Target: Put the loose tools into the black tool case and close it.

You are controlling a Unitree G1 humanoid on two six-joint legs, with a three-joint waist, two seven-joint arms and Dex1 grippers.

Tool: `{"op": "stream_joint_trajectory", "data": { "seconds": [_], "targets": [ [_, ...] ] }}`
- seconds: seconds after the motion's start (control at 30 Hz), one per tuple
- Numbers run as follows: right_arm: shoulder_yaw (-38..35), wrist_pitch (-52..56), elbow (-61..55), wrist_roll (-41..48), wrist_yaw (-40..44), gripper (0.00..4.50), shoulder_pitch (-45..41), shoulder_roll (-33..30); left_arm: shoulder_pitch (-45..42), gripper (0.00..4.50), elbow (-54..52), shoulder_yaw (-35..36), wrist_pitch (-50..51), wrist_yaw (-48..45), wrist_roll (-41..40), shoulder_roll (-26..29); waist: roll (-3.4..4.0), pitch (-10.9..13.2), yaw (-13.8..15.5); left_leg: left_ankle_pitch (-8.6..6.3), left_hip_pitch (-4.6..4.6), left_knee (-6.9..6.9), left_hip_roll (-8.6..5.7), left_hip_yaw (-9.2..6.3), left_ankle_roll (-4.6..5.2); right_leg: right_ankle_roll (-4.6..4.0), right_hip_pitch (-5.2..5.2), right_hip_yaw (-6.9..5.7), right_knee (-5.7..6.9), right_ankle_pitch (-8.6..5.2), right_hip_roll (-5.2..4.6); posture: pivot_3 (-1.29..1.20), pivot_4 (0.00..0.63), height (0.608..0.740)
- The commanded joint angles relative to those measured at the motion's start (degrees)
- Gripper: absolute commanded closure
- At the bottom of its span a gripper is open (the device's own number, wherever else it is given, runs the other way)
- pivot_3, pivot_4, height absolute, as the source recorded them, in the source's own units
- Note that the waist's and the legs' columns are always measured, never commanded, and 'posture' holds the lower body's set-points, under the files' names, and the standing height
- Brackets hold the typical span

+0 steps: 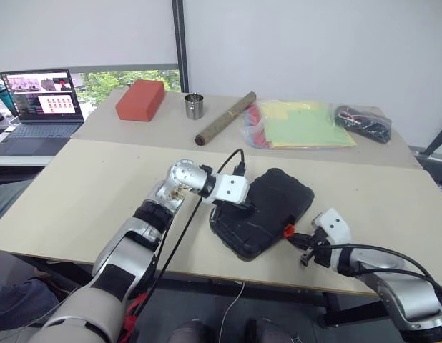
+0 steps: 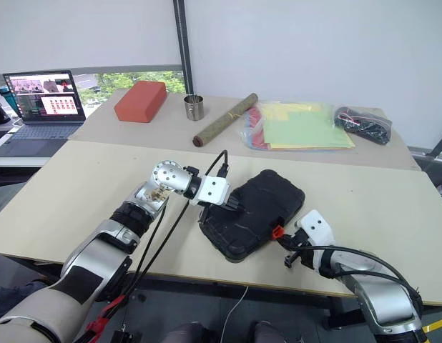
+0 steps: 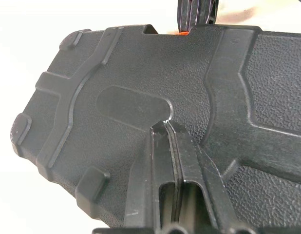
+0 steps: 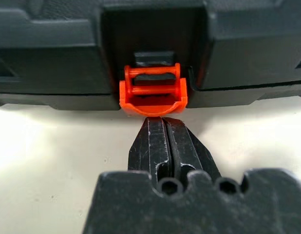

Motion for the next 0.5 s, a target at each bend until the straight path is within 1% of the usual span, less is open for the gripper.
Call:
{"op": "stream_joint_trajectory", "data": {
  "seconds": [0.03, 0.13, 0.2, 0.3, 0.4, 0.5],
  "targets": [
    [-0.36, -2.79, -1.39, -0.27, -0.55, 4.44, -1.68, 1.51, 2.60, 4.50, 4.00, -5.78, -1.29, -1.01, 6.35, -0.29, 0.00, 0.00, 0.01, 0.00, 0.00, 0.00, 0.00, 0.00, 0.00, 0.00, 0.00, 0.00, 0.00, 0.00, 0.00, 0.00, 0.150, 0.737],
    [-1.63, -4.57, -3.22, 0.44, -0.55, 4.44, -1.79, 3.04, 2.30, 4.50, 4.86, -6.98, -4.36, -0.15, 8.50, -0.28, 0.00, 0.00, -0.03, 0.00, 0.02, 0.00, 0.00, 0.00, 0.00, 0.00, 0.01, 0.00, 0.00, 0.00, 0.00, 0.00, 0.150, 0.737],
    [-4.11, -4.23, -5.82, 2.80, -0.43, 4.44, -2.01, 4.09, 1.87, 4.50, 5.86, -7.96, -6.93, 0.91, 10.45, -0.22, 0.00, 0.00, -0.05, 0.01, 0.02, 0.00, 0.00, 0.00, -0.03, 0.05, 0.02, 0.01, 0.00, 0.04, 0.00, 0.00, 0.150, 0.737],
    [-6.03, -3.25, -8.63, 4.43, 0.19, 4.44, -2.05, 4.11, 1.33, 4.50, 7.31, -8.76, -9.26, 1.93, 12.19, -0.40, 0.06, 0.00, -0.05, 0.05, 0.02, 0.00, 0.00, 0.00, -0.10, 0.17, 0.00, 0.02, 0.00, 0.14, -0.02, 0.00, 0.150, 0.737],
    [-5.71, -2.49, -9.99, 4.83, 1.08, 4.44, -1.99, 3.38, 1.02, 4.50, 8.49, -8.70, -10.11, 2.28, 12.66, -0.87, 0.06, 0.00, -0.21, 0.07, 0.04, 0.01, 0.05, 0.02, -0.13, 0.38, -0.01, -0.01, -0.01, 0.27, -0.03, 0.00, 0.150, 0.737],
    [-4.96, -2.21, -9.74, 4.72, 1.08, 4.44, -2.82, 3.35, 0.74, 4.50, 9.22, -8.58, -10.50, 2.27, 12.77, -1.27, 0.07, -0.01, -0.35, 0.04, 0.05, 0.01, 0.07, 0.02, -0.07, 0.40, -0.04, -0.03, 0.00, 0.28, -0.03, 0.00, 0.150, 0.737]
  ]
}}
